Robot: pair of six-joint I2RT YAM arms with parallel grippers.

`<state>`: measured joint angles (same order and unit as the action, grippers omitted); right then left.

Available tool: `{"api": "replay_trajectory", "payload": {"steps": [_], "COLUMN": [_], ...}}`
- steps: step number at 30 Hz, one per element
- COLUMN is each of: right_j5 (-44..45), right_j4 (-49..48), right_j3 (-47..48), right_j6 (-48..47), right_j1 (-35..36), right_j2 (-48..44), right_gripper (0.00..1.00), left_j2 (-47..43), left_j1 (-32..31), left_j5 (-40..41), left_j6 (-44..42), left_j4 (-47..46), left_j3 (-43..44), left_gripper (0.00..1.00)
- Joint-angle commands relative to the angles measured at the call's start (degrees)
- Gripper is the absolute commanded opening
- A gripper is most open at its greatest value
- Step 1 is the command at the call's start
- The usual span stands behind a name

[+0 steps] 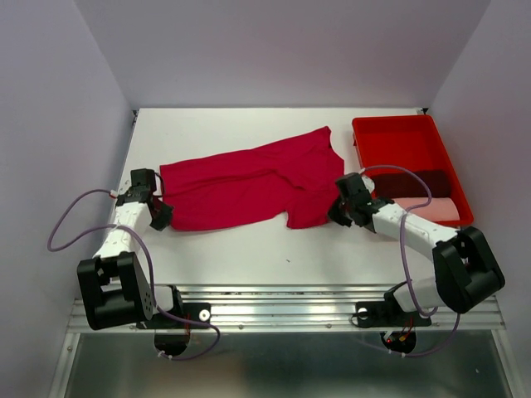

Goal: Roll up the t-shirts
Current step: Fold the T-shirt at the center of the board.

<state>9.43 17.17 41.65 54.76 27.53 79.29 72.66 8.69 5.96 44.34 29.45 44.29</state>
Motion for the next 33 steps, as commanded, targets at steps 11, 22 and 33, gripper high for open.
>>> {"api": "replay_trajectory", "payload": {"steps": [11, 22, 33], "right_j5": [7.62, 8.67, 8.24], "right_j4": [0.94, 0.5, -1.7], "right_j3": [16.87, 28.12, 36.13], "right_j6": [-7.2, -11.6, -13.8], "right_j1": [-1.78, -4.59, -6.25], "right_j2": [2.53, 9.74, 16.68], "right_gripper": [0.01, 0.01, 0.01], "left_j2": [3.8, 8.72, 10.83], "left_j1": [-0.34, -0.34, -0.25], "left_j5": [-0.33, -1.12, -0.68], "left_j6": [-1.53, -1.45, -0.66], "left_j4": [2.28, 0.96, 0.78], "left_j3": [10.54, 12.83, 14.68], "left_gripper": [0.0, 0.0, 0.0]}}
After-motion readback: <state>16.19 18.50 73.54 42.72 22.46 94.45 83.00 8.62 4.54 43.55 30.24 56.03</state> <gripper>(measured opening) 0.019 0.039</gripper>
